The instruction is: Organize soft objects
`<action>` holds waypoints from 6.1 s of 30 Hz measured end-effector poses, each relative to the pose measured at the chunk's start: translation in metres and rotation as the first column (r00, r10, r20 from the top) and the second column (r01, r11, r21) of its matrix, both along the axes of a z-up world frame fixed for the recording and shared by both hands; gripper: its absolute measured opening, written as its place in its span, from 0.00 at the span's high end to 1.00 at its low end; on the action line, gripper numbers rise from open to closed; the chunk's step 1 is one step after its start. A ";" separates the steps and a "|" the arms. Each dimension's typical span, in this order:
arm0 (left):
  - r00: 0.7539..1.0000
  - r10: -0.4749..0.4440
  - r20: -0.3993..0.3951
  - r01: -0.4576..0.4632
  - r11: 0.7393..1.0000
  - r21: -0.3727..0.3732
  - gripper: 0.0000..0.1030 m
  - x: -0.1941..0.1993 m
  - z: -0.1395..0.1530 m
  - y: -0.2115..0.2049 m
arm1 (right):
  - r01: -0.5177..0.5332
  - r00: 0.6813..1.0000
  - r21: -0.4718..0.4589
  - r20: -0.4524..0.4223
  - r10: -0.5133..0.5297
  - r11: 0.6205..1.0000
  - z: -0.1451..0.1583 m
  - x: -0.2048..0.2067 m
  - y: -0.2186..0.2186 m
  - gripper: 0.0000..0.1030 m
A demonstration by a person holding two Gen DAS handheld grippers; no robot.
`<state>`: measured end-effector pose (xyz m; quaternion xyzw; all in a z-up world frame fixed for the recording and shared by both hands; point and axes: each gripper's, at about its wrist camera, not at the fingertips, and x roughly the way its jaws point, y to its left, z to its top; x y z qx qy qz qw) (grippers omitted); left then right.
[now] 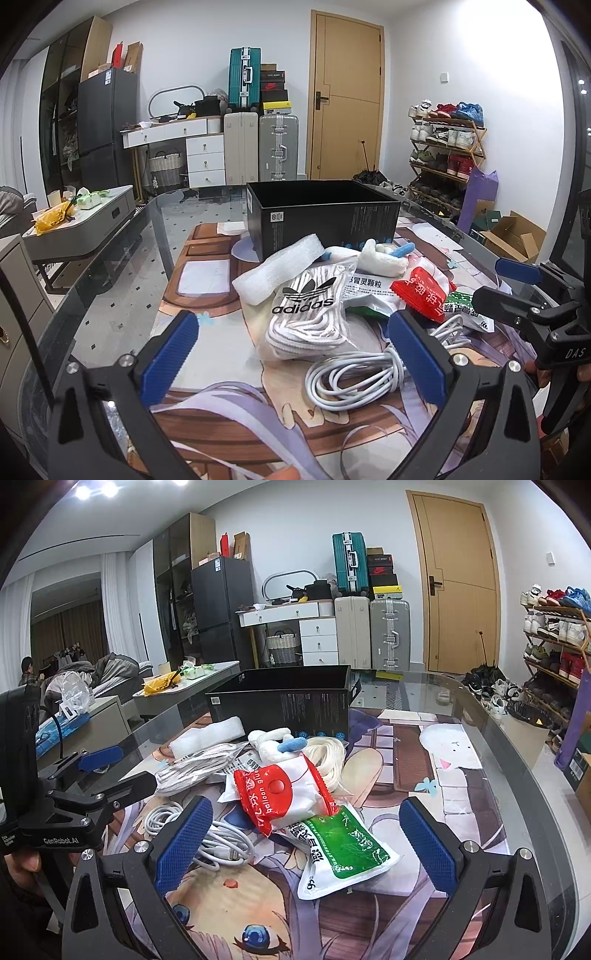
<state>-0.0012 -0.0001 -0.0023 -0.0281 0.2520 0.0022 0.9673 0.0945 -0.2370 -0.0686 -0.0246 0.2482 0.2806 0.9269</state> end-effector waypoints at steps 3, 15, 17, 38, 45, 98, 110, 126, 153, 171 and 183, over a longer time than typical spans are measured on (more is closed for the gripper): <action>1.000 0.001 0.001 -0.001 1.000 0.000 0.00 0.000 0.000 0.000 | -0.001 1.000 -0.001 0.000 0.001 1.000 0.000 0.000 0.000 0.00; 1.000 -0.001 0.001 0.001 1.000 0.002 0.00 0.000 0.000 -0.001 | 0.000 1.000 -0.004 0.000 0.000 1.000 -0.001 0.000 0.001 0.00; 1.000 0.000 0.002 0.000 1.000 0.002 0.00 0.000 0.000 -0.001 | -0.001 1.000 -0.005 0.001 0.001 1.000 0.000 0.000 0.001 0.00; 1.000 -0.001 0.002 0.001 1.000 0.004 0.00 0.000 0.000 -0.001 | -0.003 1.000 -0.017 0.002 0.003 1.000 -0.003 0.001 0.002 0.00; 1.000 -0.002 -0.002 0.002 1.000 0.007 0.00 0.000 -0.001 -0.001 | -0.003 1.000 -0.018 0.001 0.003 1.000 -0.003 0.001 0.002 0.00; 0.955 -0.092 -0.282 0.064 0.992 -0.106 0.00 0.073 -0.008 0.019 | -0.139 0.974 -0.290 -0.214 0.077 0.947 -0.001 0.064 0.059 0.09; 0.934 -0.159 -0.320 0.105 0.978 -0.180 0.28 0.084 -0.017 0.021 | -0.197 0.955 -0.220 -0.265 0.136 0.955 -0.005 0.064 0.058 0.38; 0.945 -0.199 -0.259 0.166 0.976 -0.143 0.62 0.065 -0.006 0.008 | -0.160 0.974 -0.197 -0.192 0.122 0.967 0.004 0.044 0.046 0.48; 0.976 -0.193 -0.102 0.183 0.978 -0.097 0.62 0.051 0.066 0.017 | -0.107 0.994 -0.119 -0.039 0.103 0.987 0.072 0.030 0.031 0.49; 0.994 -0.075 -0.078 0.070 0.995 -0.069 0.62 0.111 0.084 0.036 | -0.107 0.994 -0.055 -0.010 0.106 0.993 0.108 0.089 0.051 0.49; 0.995 -0.048 -0.087 0.039 0.994 -0.102 0.62 0.157 0.086 0.048 | -0.117 0.993 -0.071 -0.027 0.115 0.991 0.124 0.139 0.069 0.49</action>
